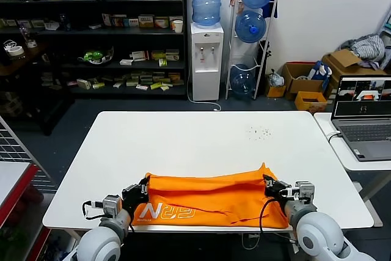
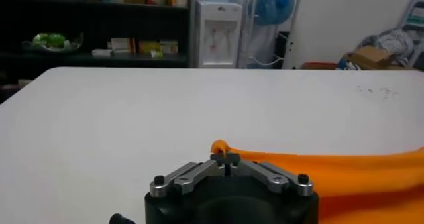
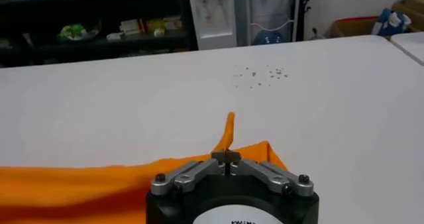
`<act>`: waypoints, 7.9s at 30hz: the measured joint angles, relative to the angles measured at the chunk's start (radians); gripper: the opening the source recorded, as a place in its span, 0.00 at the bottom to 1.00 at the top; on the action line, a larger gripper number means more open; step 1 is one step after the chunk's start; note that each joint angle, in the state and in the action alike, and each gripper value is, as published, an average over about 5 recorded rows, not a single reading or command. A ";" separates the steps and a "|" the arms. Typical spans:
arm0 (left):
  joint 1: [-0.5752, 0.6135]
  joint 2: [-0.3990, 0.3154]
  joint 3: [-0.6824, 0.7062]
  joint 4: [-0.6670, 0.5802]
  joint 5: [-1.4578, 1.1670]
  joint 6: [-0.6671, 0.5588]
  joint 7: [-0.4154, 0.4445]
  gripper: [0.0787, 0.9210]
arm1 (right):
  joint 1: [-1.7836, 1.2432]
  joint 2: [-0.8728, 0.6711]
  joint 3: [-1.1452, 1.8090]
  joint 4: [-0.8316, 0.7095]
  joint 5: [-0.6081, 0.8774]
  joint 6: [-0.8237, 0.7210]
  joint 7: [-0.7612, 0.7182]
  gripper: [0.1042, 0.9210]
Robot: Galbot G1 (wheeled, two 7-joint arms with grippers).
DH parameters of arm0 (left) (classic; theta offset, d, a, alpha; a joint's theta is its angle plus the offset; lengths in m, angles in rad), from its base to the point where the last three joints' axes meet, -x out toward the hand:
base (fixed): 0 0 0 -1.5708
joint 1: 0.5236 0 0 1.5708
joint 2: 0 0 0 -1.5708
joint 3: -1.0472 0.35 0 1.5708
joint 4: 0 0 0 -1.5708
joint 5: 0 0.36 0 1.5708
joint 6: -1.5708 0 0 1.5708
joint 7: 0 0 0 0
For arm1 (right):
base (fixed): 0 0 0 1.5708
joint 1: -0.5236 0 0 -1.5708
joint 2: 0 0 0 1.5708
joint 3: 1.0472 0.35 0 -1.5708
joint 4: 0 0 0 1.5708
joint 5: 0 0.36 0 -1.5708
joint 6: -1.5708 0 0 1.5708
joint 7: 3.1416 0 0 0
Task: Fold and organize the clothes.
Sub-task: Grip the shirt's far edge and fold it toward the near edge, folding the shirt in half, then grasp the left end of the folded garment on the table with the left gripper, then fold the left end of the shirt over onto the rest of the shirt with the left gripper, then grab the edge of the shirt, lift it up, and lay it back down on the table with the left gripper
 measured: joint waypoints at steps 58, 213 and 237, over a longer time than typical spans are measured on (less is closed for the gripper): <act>0.063 -0.099 -0.018 0.106 0.076 -0.020 -0.007 0.07 | -0.118 0.010 0.116 0.027 -0.074 0.030 0.022 0.88; -0.013 0.146 -0.161 0.180 -0.233 0.073 0.281 0.02 | -0.072 0.137 0.039 -0.063 -0.158 0.044 0.068 0.88; 0.092 0.182 -0.275 0.113 0.230 -0.008 0.152 0.02 | -0.075 0.144 0.039 -0.061 -0.167 0.056 0.069 0.88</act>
